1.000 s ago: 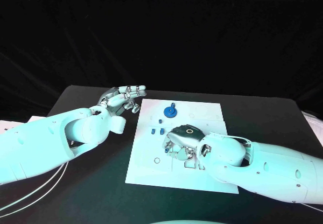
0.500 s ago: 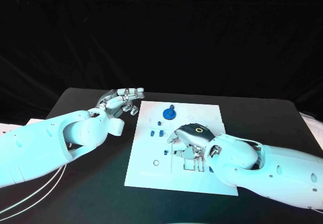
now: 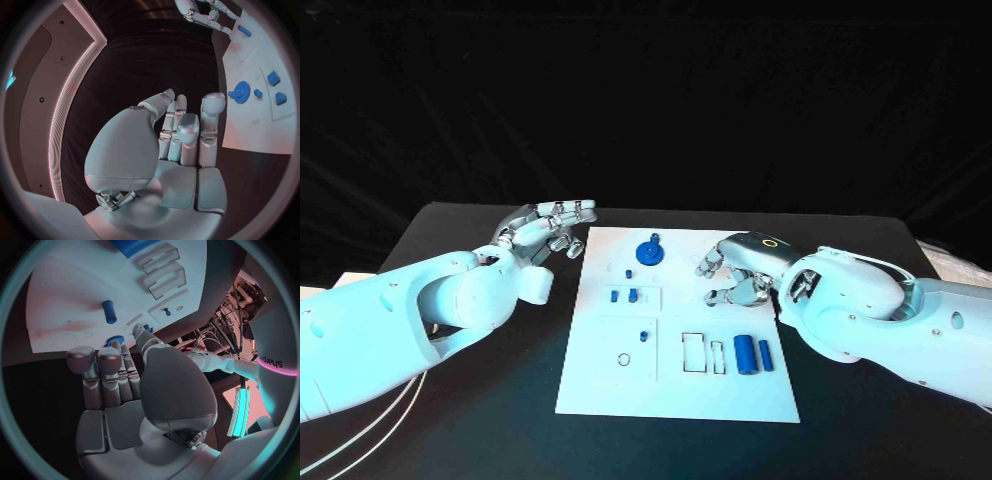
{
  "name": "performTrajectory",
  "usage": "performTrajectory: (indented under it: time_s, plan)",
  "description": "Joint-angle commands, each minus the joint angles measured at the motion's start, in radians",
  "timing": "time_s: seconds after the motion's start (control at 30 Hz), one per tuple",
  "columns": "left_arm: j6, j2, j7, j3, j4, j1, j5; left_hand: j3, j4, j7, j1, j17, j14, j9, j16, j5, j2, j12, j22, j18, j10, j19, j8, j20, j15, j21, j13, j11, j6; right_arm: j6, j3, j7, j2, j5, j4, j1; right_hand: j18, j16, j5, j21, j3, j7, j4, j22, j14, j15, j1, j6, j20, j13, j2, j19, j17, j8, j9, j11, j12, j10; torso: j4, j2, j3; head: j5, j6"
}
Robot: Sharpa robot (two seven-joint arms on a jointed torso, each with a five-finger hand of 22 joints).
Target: Assemble the parts on the task board
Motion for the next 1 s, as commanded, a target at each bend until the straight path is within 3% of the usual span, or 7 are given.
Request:
performTrajectory:
  time_s: [0.03, 0.17, 0.4, 0.63, 1.0]
  plan:
    - [0.024, 0.003, 0.002, 0.001, 0.004, 0.0, -0.003, -0.006, 0.0, 0.003, -0.007, -0.002, -0.004, -0.001, -0.005, -0.001, 0.001, 0.003, -0.001, 0.012, -0.005, -0.003, 0.002, 0.002, 0.0, -0.004, 0.002, 0.001, -0.004, 0.082, -0.001, -0.016, -0.004, -0.035, -0.012, 0.003, 0.015, -0.004, 0.006, -0.004, -0.006, -0.006, 0.0, -0.001, 0.002, -0.007, 0.003, 0.001, -0.002, -0.001, -0.004, -0.005, -0.003, 0.003, -0.001, -0.001, -0.002, -0.006, 0.0024, 0.001, 0.0012, -0.006, 0.004]
    - [0.025, 0.002, 0.003, 0.001, 0.003, 0.0, -0.003, -0.006, 0.0, 0.003, -0.007, -0.002, -0.004, -0.001, -0.005, -0.001, 0.001, 0.003, -0.001, 0.012, -0.005, -0.003, 0.002, 0.002, 0.0, -0.004, 0.002, 0.001, -0.004, 0.099, -0.001, -0.017, -0.004, -0.039, -0.022, 0.004, 0.014, -0.006, 0.007, -0.004, -0.008, -0.007, 0.0, -0.001, 0.002, -0.007, 0.006, 0.002, -0.002, 0.0, -0.002, -0.004, -0.005, 0.003, -0.001, -0.001, -0.001, -0.005, 0.0021, 0.0, 0.0004, -0.002, 0.004]
    - [0.025, 0.0, 0.003, 0.001, 0.001, 0.0, -0.003, -0.006, 0.0, 0.003, -0.007, -0.002, -0.004, -0.001, -0.005, -0.001, 0.001, 0.003, -0.001, 0.012, -0.005, -0.003, 0.002, 0.002, 0.0, -0.004, 0.002, 0.001, -0.004, 0.142, -0.004, -0.011, 0.009, -0.016, -0.039, 0.0, 0.014, -0.009, 0.009, -0.004, -0.01, -0.008, 0.001, -0.001, 0.002, -0.009, 0.019, 0.009, -0.003, 0.002, 0.015, -0.002, -0.011, 0.004, 0.0, -0.003, 0.013, 0.011, 0.0013, 0.001, 0.0003, 0.002, -0.005]
    - [0.025, -0.001, 0.003, 0.001, 0.001, 0.0, -0.003, -0.006, 0.0, 0.003, -0.007, -0.002, -0.004, -0.001, -0.005, -0.001, 0.001, 0.003, -0.001, 0.012, -0.005, -0.003, 0.002, 0.002, 0.0, -0.004, 0.002, 0.001, -0.004, 0.16, -0.006, -0.018, 0.025, -0.04, -0.056, -0.005, 0.013, -0.011, -0.006, -0.001, 0.019, -0.01, -0.01, 0.005, 0.003, -0.012, 0.055, 0.026, -0.006, -0.001, 0.049, 0.004, -0.018, 0.007, 0.001, -0.005, 0.024, 0.031, 0.0023, 0.001, -0.0006, 0.0, -0.008]
    - [0.026, -0.002, 0.002, 0.001, 0.0, 0.0, -0.003, -0.008, -0.001, 0.002, -0.006, 0.0, -0.003, -0.001, -0.003, -0.001, 0.001, 0.005, -0.001, 0.012, -0.006, -0.002, 0.003, 0.003, 0.0, -0.003, 0.002, 0.001, -0.005, 0.171, -0.006, -0.021, 0.042, -0.063, -0.069, -0.012, 0.008, 0.008, -0.011, 0.017, 0.071, -0.021, -0.014, 0.033, 0.009, -0.023, 0.07, 0.089, -0.014, -0.001, 0.07, 0.023, -0.003, 0.023, 0.01, -0.019, 0.031, 0.087, 0.001, 0.0, 0.0003, 0.001, -0.009]
